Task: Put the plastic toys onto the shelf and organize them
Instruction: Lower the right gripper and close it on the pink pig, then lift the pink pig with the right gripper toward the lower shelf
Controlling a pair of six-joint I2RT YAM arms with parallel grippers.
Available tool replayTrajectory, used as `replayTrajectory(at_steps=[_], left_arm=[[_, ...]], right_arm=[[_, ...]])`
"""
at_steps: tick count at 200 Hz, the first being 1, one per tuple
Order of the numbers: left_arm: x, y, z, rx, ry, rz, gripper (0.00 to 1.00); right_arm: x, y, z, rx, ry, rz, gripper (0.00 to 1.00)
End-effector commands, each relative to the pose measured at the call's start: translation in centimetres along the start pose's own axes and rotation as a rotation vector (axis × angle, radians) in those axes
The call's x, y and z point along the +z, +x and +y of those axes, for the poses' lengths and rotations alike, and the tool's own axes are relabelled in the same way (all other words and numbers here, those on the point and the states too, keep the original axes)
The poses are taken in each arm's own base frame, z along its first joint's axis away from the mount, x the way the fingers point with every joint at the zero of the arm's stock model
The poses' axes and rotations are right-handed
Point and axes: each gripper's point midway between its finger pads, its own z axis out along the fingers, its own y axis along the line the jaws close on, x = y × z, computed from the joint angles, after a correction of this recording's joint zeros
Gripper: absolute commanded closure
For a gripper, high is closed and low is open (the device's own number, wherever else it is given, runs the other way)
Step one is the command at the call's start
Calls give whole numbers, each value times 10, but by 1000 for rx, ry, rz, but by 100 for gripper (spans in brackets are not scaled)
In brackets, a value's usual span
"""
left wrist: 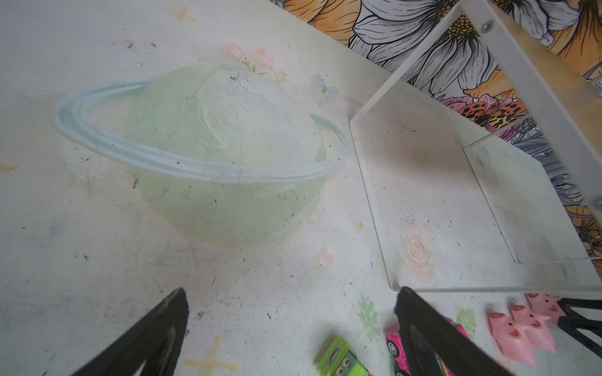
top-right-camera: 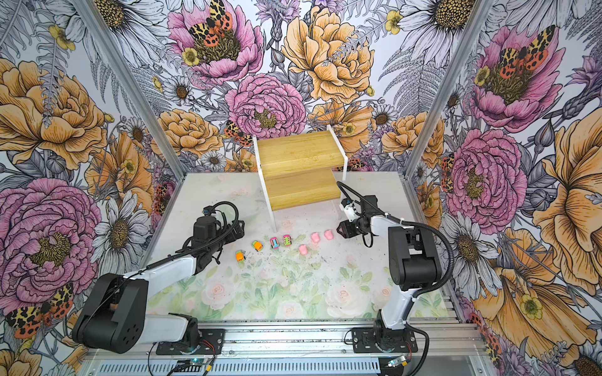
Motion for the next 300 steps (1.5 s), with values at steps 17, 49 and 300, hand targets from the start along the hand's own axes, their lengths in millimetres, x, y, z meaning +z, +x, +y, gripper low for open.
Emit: replayTrajectory(at_steps=[17, 49, 300], left_arm=[[0, -17, -8, -11, 32, -42, 1], [0, -18, -7, -13, 31, -45, 1], [-7, -18, 6, -26, 21, -47, 1]], right_arm=[[4, -8, -1, -35, 17, 0, 48], [6, -8, 1, -48, 25, 7, 51], [-19, -6, 34, -50, 5, -54, 74]])
